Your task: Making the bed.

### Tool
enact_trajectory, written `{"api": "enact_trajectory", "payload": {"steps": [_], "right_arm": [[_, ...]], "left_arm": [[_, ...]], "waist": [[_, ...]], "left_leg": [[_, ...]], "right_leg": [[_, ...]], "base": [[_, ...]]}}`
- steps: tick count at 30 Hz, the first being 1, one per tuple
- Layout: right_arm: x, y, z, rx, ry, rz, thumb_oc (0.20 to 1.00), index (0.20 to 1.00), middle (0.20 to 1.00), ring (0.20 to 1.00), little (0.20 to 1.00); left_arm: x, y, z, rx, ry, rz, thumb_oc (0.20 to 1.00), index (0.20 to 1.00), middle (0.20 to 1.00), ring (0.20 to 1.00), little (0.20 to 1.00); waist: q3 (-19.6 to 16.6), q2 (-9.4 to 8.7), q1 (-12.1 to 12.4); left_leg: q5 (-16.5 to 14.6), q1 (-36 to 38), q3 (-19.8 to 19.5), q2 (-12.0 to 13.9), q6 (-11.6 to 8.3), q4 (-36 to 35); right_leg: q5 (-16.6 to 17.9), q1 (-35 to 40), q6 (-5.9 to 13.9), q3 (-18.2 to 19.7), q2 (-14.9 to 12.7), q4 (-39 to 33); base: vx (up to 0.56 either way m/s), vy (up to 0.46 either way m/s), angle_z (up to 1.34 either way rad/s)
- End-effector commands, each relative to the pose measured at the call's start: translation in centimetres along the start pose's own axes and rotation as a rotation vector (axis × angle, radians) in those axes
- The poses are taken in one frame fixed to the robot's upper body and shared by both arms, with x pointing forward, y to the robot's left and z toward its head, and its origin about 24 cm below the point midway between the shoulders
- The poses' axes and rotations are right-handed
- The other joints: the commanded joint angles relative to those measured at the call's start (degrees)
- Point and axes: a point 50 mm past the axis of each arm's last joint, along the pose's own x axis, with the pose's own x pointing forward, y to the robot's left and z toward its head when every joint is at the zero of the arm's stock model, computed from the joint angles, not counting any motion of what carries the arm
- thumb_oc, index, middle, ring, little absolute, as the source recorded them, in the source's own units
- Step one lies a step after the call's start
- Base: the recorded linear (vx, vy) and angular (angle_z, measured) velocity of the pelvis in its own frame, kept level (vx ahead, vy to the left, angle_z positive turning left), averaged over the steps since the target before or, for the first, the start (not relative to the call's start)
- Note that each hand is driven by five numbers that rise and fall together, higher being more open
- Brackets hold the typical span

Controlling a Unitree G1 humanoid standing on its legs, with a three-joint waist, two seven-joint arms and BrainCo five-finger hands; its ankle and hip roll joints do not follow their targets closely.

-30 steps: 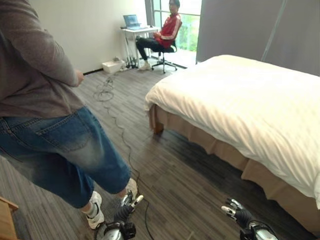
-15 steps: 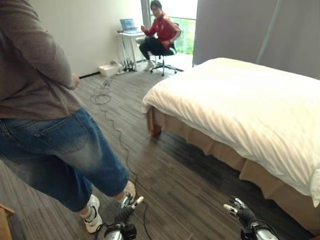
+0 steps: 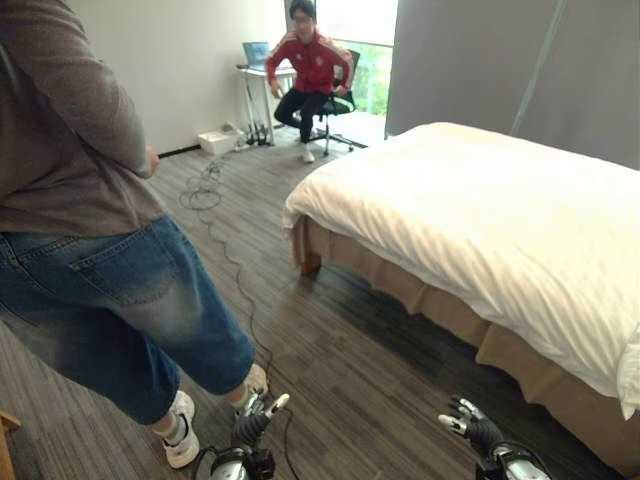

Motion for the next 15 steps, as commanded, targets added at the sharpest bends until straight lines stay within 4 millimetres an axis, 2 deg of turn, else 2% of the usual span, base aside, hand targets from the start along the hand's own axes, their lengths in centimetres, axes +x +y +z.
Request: {"api": "enact_trajectory", "payload": {"steps": [1,15], "right_arm": [[1.47,0.72,3.91,-0.055,-0.138,0.045,1.000,1.000,1.000,1.000,1.000],[1.66,0.85,3.93,-0.093,-0.133,0.052,1.000,1.000,1.000,1.000,1.000]], "left_arm": [[1.19,-0.65,2.23,-0.019,-0.083,-0.028,1.000,1.000,1.000,1.000,1.000],[1.32,-0.52,2.00,-0.016,-0.072,-0.017,1.000,1.000,1.000,1.000,1.000]], "waist": [[3.51,0.17,1.05],[3.29,0.24,1.00]], "left_leg": [[-5.73,4.15,-0.55,-2.70,3.31,0.75],[-6.03,4.68,-0.33,-2.94,3.33,0.75]], "right_leg": [[2.29,-2.32,4.32,-0.53,-3.38,4.66],[2.24,-2.00,4.46,-0.23,-3.60,4.50]], "base": [[0.00,0.000,0.00],[0.00,0.000,0.00]]}}
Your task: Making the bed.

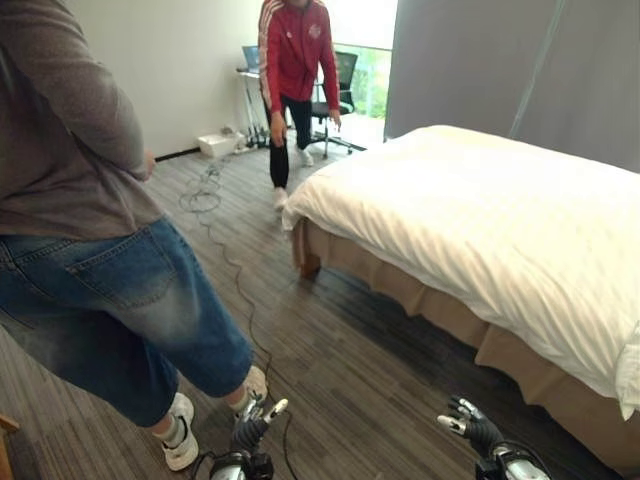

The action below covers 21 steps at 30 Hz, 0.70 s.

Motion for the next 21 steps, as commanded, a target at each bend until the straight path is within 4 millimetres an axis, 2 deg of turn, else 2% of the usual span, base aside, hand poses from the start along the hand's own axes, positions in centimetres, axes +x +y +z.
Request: {"api": "enact_trajectory", "payload": {"steps": [1,21], "right_arm": [[1.64,0.64,4.06,-0.063,-0.140,0.044,1.000,1.000,1.000,1.000,1.000],[1.64,0.58,3.69,-0.064,-0.124,0.041,1.000,1.000,1.000,1.000,1.000]], "left_arm": [[1.29,-0.95,2.80,-0.025,-0.105,-0.034,1.000,1.000,1.000,1.000,1.000],[1.47,-0.96,2.47,-0.036,-0.091,-0.022,1.000,1.000,1.000,1.000,1.000]], "waist": [[3.11,-0.07,1.01],[3.05,-0.33,0.96]], "left_leg": [[-5.98,4.05,-0.49,-2.92,3.34,0.75],[-6.15,4.62,-0.49,-2.69,3.24,0.75]], "right_leg": [[2.23,-2.50,4.45,-0.35,-3.59,4.52],[2.01,-1.95,4.40,-0.40,-3.51,4.45]], "base": [[0.00,0.000,0.00],[0.00,0.000,0.00]]}}
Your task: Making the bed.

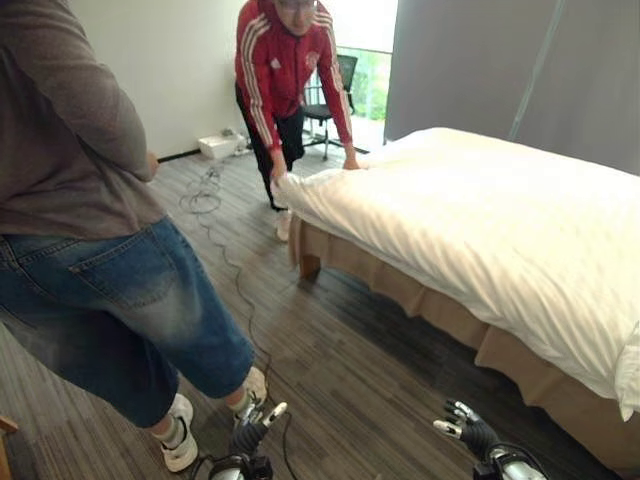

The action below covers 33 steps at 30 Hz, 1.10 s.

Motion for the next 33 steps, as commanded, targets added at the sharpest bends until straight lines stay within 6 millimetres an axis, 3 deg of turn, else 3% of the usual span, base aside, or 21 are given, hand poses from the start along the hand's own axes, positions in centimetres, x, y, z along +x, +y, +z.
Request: {"api": "enact_trajectory", "payload": {"steps": [1,33], "right_arm": [[1.61,-0.01,3.98,-0.045,-0.136,0.016,1.000,1.000,1.000,1.000,1.000],[1.66,0.01,4.02,0.016,-0.145,0.018,1.000,1.000,1.000,1.000,1.000]], "left_arm": [[1.48,-1.31,3.03,-0.039,-0.113,-0.036,1.000,1.000,1.000,1.000,1.000],[1.66,-1.81,2.67,-0.050,-0.096,-0.045,1.000,1.000,1.000,1.000,1.000]], "waist": [[2.98,-0.10,1.02],[2.63,0.56,0.66]], "left_leg": [[-6.18,4.43,-0.47,-2.72,3.24,0.75],[-6.30,5.18,-0.26,-2.40,2.98,0.75]], "right_leg": [[2.01,-2.23,4.39,-0.36,-3.51,4.51],[1.55,-1.64,4.11,0.18,-3.32,4.35]], "base": [[0.00,0.000,0.00],[0.00,0.000,-0.01]]}}
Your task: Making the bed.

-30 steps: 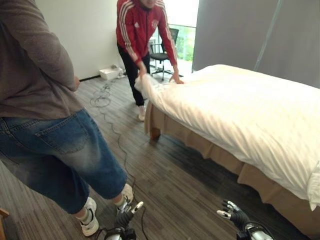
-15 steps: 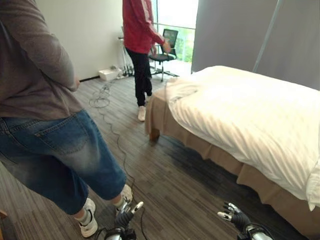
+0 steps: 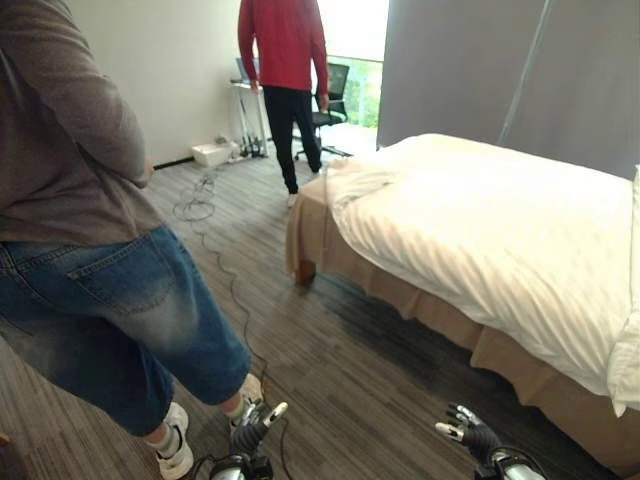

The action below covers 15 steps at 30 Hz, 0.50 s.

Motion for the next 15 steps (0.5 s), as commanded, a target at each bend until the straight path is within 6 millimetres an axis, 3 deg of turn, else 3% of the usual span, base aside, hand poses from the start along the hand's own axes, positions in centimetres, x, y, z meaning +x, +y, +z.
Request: {"api": "enact_trajectory", "payload": {"steps": [1,5,6,15], "right_arm": [[1.6,0.4,4.7,-0.031,-0.168,0.036,1.000,1.000,1.000,1.000,1.000],[1.6,0.2,4.9,-0.061,-0.176,0.027,1.000,1.000,1.000,1.000,1.000],[-1.0,-0.1,14.3,-0.148,-0.565,0.024,1.000,1.000,1.000,1.000,1.000],[-1.1,0.0,12.3,-0.124,-0.499,0.061,1.000,1.000,1.000,1.000,1.000]], "left_arm": [[1.6,-1.7,2.7,-0.049,-0.099,-0.046,1.000,1.000,1.000,1.000,1.000],[1.5,-1.8,2.6,-0.053,-0.100,-0.045,1.000,1.000,1.000,1.000,1.000],[1.6,-4.0,12.9,0.150,-0.460,-0.166,1.000,1.000,1.000,1.000,1.000],[1.2,-4.2,11.9,0.157,-0.435,-0.206,1.000,1.000,1.000,1.000,1.000]], "waist": [[3.24,0.52,0.85],[3.11,0.59,0.86],[5.93,2.81,2.25],[5.80,2.74,2.35]], "left_leg": [[-6.21,4.41,-1.51,-2.60,3.06,0.75],[-6.12,4.50,-1.70,-2.54,2.94,0.75],[-0.40,-2.32,2.64,-2.65,1.51,1.03],[-0.43,-1.99,1.93,-2.97,1.47,0.75]], "right_leg": [[1.46,-1.85,4.09,-0.77,-3.42,4.25],[1.37,-1.63,4.00,-1.06,-3.40,4.24],[-0.32,-3.16,2.76,-7.72,-2.92,4.18],[-0.12,-2.60,3.04,-7.76,-2.81,3.91]], "base": [[0.00,0.000,0.00],[0.00,0.000,0.00],[0.00,0.000,0.00],[0.03,0.002,-0.03]]}}
